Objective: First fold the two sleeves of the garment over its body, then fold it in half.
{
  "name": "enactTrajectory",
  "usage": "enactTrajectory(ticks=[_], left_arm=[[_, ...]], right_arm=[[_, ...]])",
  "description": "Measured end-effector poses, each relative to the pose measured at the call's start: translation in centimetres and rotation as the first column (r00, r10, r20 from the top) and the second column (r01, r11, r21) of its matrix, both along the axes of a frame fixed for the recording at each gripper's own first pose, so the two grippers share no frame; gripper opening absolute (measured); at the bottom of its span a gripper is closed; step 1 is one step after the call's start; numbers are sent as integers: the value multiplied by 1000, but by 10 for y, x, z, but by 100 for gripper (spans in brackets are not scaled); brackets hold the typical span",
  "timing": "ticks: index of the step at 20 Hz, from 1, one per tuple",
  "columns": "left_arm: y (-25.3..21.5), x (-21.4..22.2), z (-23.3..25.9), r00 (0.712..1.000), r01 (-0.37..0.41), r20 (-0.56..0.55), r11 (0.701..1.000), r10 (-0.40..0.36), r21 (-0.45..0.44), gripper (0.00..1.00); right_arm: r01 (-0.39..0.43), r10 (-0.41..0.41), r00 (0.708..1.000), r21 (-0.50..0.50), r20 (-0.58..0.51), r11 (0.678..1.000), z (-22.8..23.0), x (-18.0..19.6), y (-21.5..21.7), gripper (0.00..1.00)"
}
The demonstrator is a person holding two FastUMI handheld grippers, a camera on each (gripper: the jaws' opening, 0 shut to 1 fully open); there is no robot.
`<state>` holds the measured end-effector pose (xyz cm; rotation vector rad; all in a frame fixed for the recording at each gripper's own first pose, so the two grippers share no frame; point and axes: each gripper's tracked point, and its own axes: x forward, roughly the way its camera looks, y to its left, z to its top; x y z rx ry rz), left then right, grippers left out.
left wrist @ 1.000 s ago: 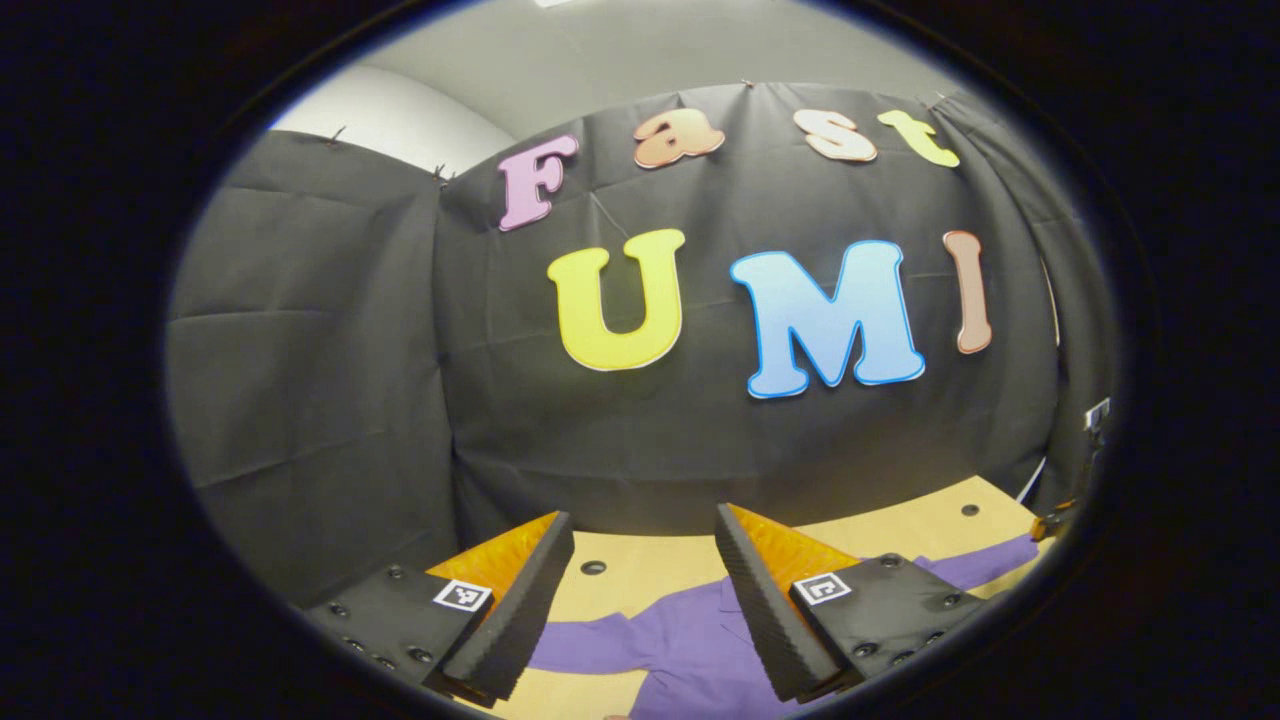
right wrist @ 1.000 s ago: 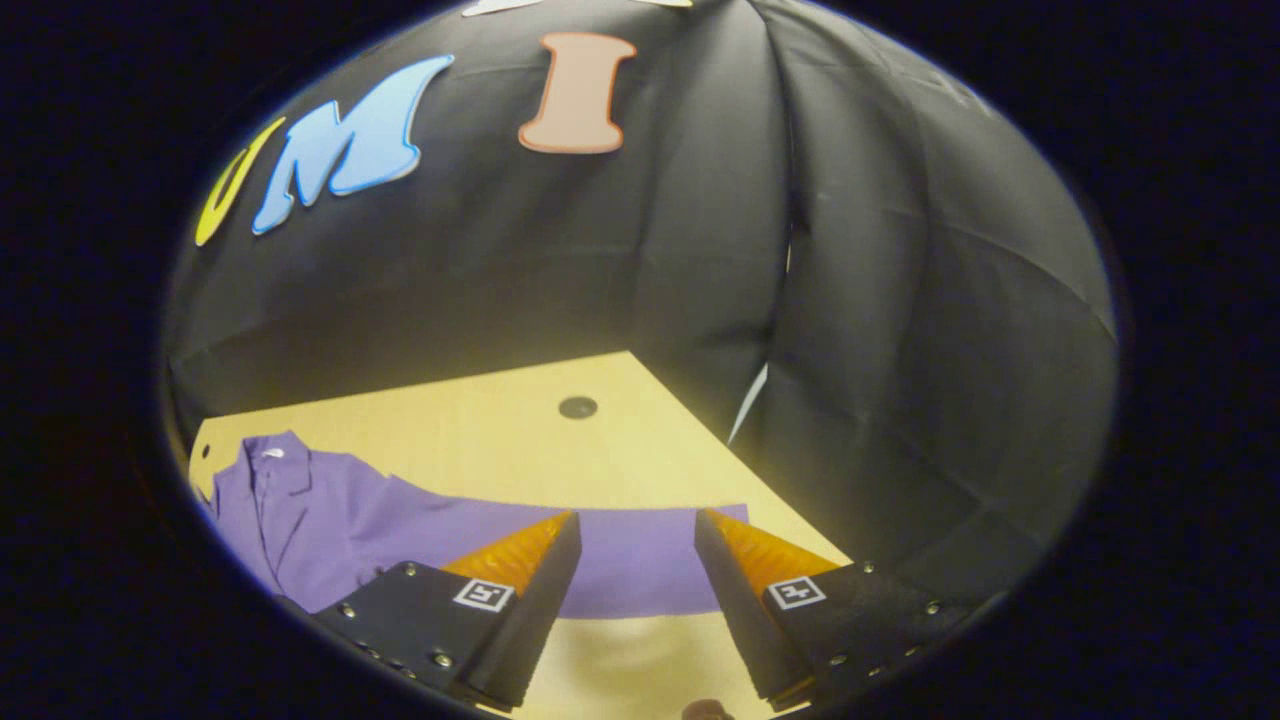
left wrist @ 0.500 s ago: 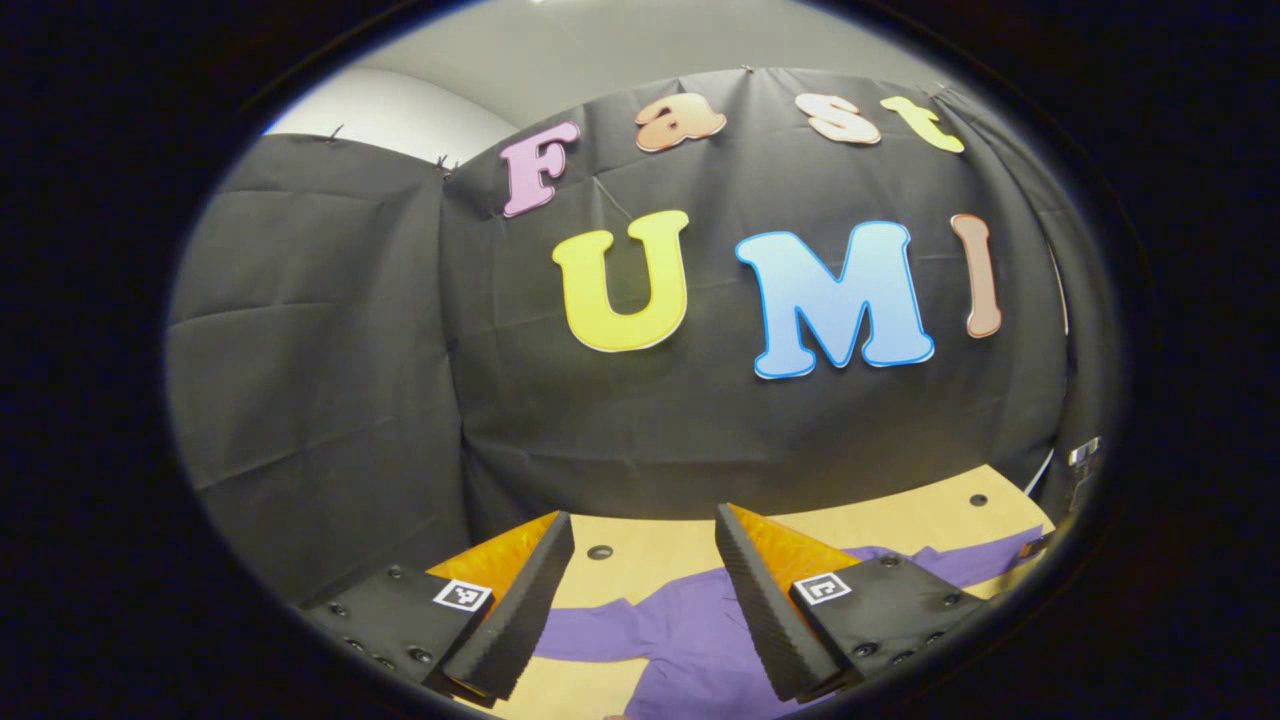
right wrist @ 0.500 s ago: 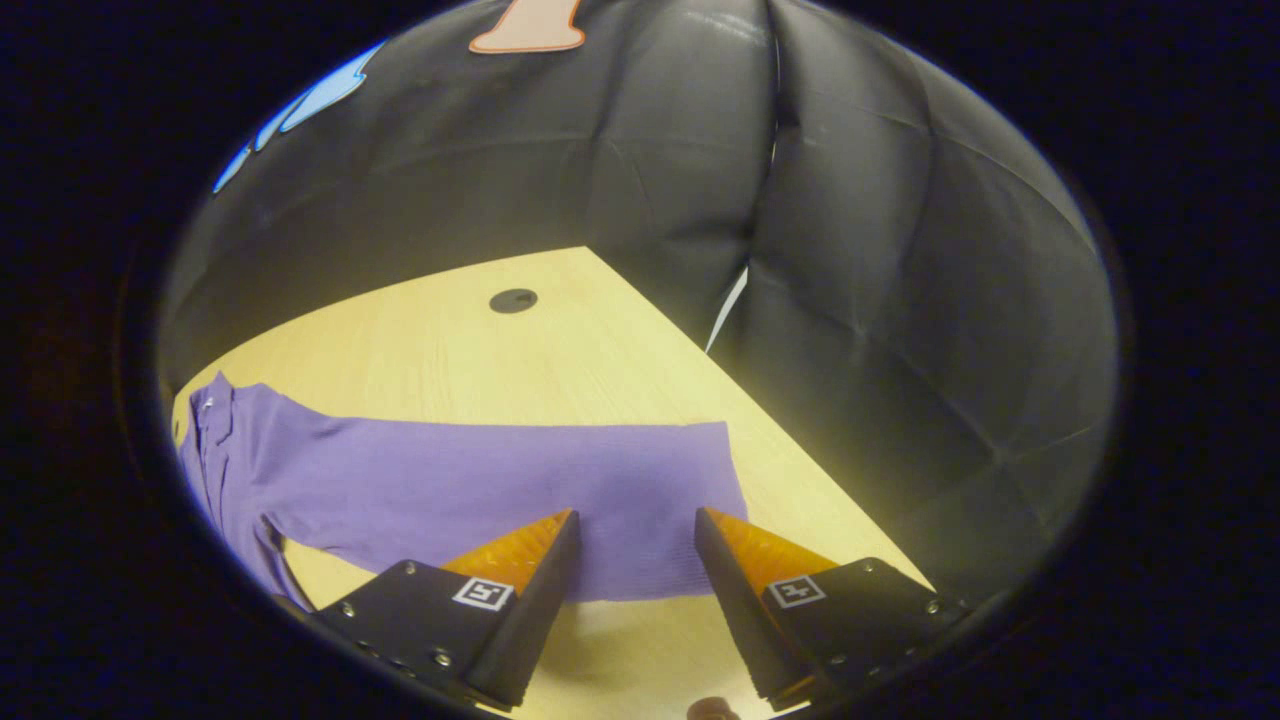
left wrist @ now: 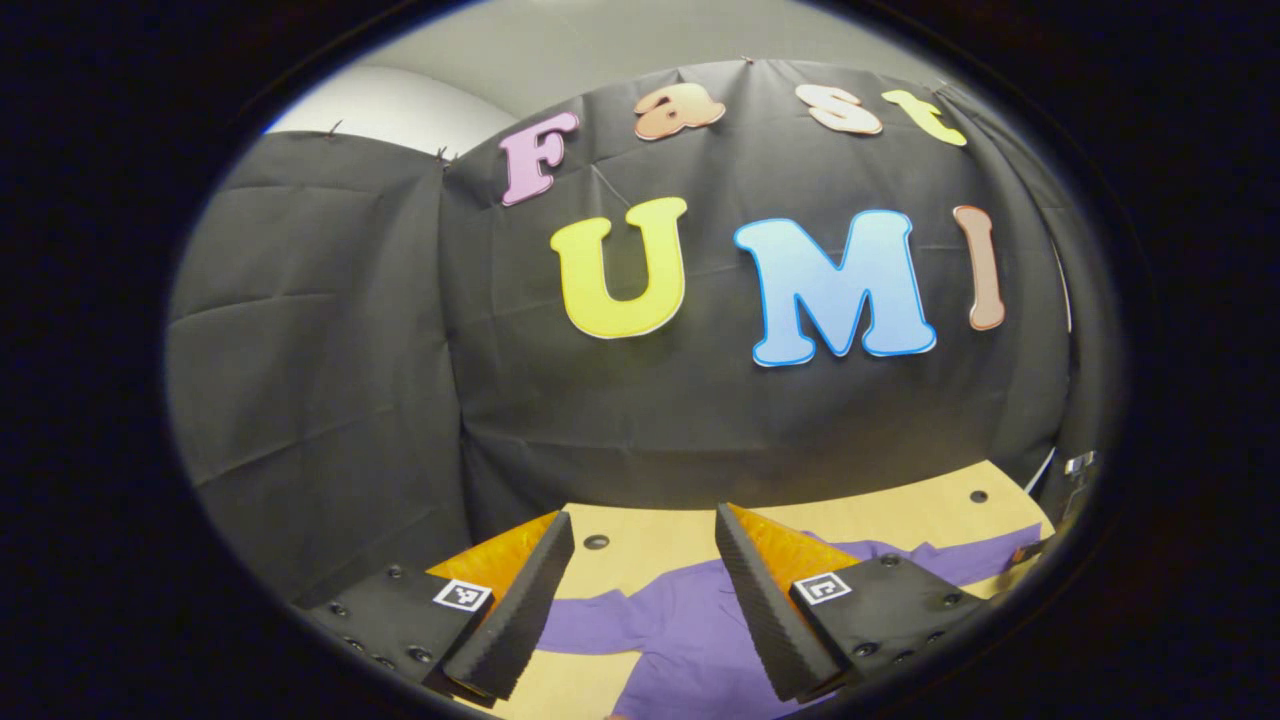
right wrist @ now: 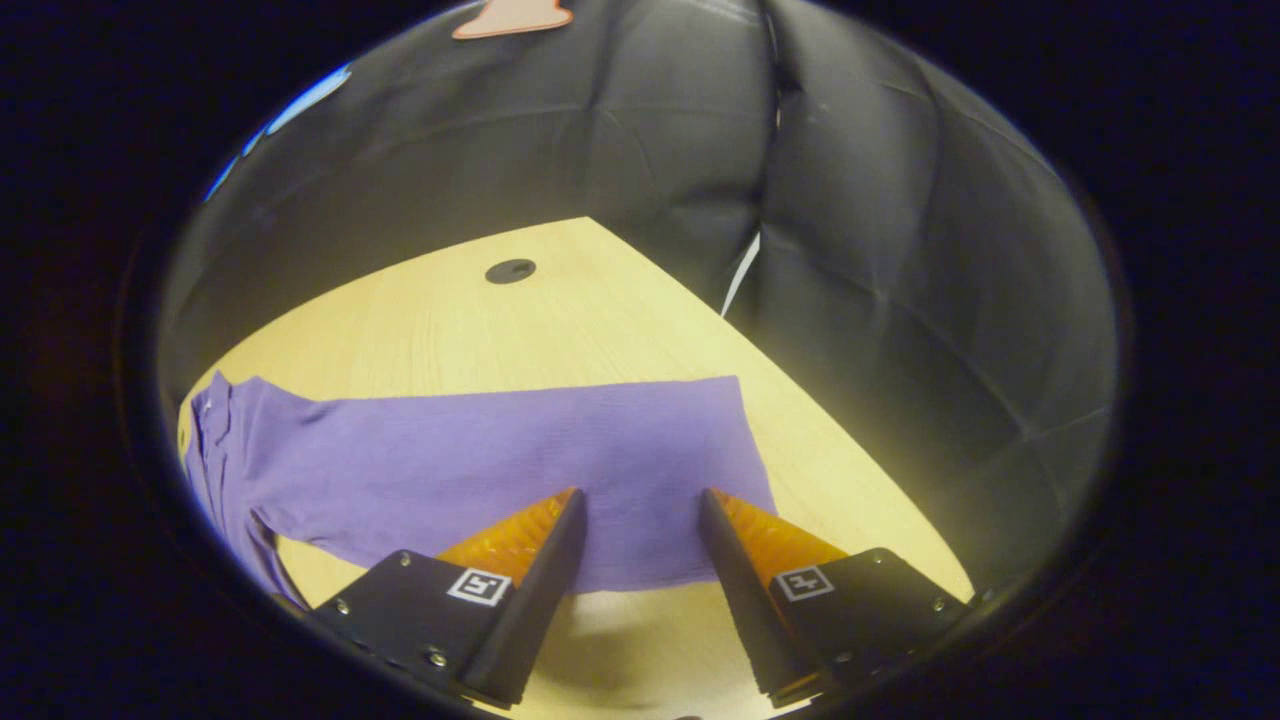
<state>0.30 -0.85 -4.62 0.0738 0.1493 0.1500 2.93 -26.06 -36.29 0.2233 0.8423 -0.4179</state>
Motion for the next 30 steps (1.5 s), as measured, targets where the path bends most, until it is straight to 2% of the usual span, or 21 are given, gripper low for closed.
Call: enactTrajectory(ticks=[3, 5, 7, 9, 11, 12, 15, 19, 25, 30], left_arm=[[-2, 1, -3, 1000, 2, -6, 1000, -2, -6, 96], [-1, 2, -3, 1000, 1, -7, 1000, -1, -3, 96], [1, 1, -2, 1000, -1, -4, 1000, 1, 0, 96], [4, 1, -2, 1000, -7, -4, 1000, 7, -2, 96], [6, 0, -5, 1000, -10, -8, 1000, 10, -10, 95], [7, 0, -6, 1000, -11, -10, 1000, 11, -12, 95], [12, 0, -4, 1000, -13, -6, 1000, 13, -7, 96], [18, -1, -6, 1000, -12, -6, 1000, 12, -18, 96], [36, -9, -8, 1000, -13, -1, 999, 13, -33, 96], [80, -27, -12, 998, -55, -2, 998, 55, -27, 95]], right_arm=[[-62, 62, 998, -7, -10, 998, -5, 8, 8, 78], [-60, 60, 998, -15, -18, 998, -6, 9, 9, 52], [-54, 54, 998, 29, -9, 998, -7, 13, 17, 51], [-34, 34, 999, 26, -31, 999, -5, 10, 22, 10], [-29, 29, 999, 6, -45, 1000, -6, 18, 19, 10], [-31, 31, 998, -5, -53, 1000, -2, 17, 21, 1], [-29, 30, 998, 14, -52, 999, 2, 19, 26, 1], [-50, 46, 997, 79, 57, 996, 53, 35, 50, 1], [-169, 145, 974, 130, 176, 977, 105, 64, 148, 1], [-285, 243, 943, 174, 228, 943, 126, 80, 238, 1]])
